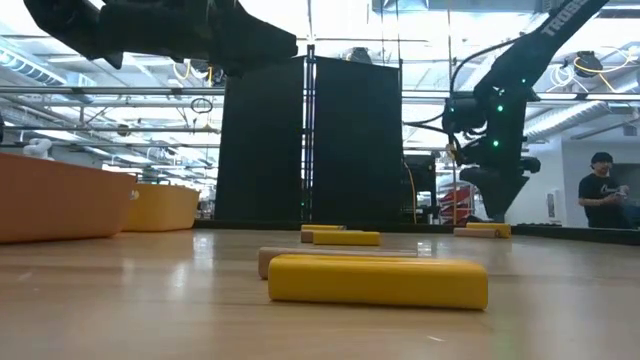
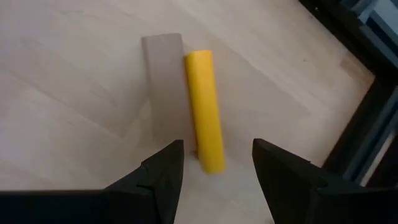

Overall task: Sort blocks
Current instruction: Put the top right yellow block in the yellow bin

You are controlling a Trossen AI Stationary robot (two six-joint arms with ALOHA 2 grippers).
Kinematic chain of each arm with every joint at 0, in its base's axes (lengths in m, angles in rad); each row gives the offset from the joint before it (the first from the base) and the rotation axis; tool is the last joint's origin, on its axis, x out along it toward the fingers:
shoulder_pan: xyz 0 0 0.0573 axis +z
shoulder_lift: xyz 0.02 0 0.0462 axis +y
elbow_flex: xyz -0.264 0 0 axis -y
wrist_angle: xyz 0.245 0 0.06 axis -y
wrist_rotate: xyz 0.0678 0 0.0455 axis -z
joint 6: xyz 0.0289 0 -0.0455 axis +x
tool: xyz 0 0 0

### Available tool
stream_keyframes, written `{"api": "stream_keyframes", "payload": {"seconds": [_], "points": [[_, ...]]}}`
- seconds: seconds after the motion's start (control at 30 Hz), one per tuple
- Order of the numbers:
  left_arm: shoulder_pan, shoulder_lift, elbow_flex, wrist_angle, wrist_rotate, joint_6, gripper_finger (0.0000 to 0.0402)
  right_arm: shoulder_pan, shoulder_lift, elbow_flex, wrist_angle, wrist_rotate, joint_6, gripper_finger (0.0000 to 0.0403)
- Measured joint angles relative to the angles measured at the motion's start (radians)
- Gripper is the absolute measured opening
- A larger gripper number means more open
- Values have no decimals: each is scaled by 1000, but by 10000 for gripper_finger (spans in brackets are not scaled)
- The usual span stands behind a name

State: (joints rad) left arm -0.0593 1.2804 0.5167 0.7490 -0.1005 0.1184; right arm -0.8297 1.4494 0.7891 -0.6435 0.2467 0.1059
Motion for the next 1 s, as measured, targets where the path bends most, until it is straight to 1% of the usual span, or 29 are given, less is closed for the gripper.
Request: {"api": "stream_keyframes", "payload": {"seconds": [0.23, 0.37, 0.47, 0.63, 0.7, 0.87, 0.93, 1.0], "points": [[0, 0, 0, -3, 0, 0, 132, -66, 28, 0, 36, -92, -57, 185], [0, 0, 0, -4, 0, 1, 132, -91, 53, 0, 42, -109, -78, 183], [0, 0, 0, -7, 0, 1, 132, -108, 75, 1, 46, -126, -84, 171], [0, -1, 0, -7, 0, 1, 132, -112, 84, 4, 58, -146, -94, 126], [0, -1, 0, -8, 0, 2, 132, -113, 84, 4, 63, -171, -96, 98], [0, -1, 1, -9, 0, 2, 132, -113, 77, 3, 65, -191, -95, 20], [0, -1, 1, -9, 0, 2, 132, -106, 63, 0, 63, -200, -90, 12], [0, -1, 1, -9, 0, 2, 132, -98, 36, -2, 55, -206, -80, 19]]}}
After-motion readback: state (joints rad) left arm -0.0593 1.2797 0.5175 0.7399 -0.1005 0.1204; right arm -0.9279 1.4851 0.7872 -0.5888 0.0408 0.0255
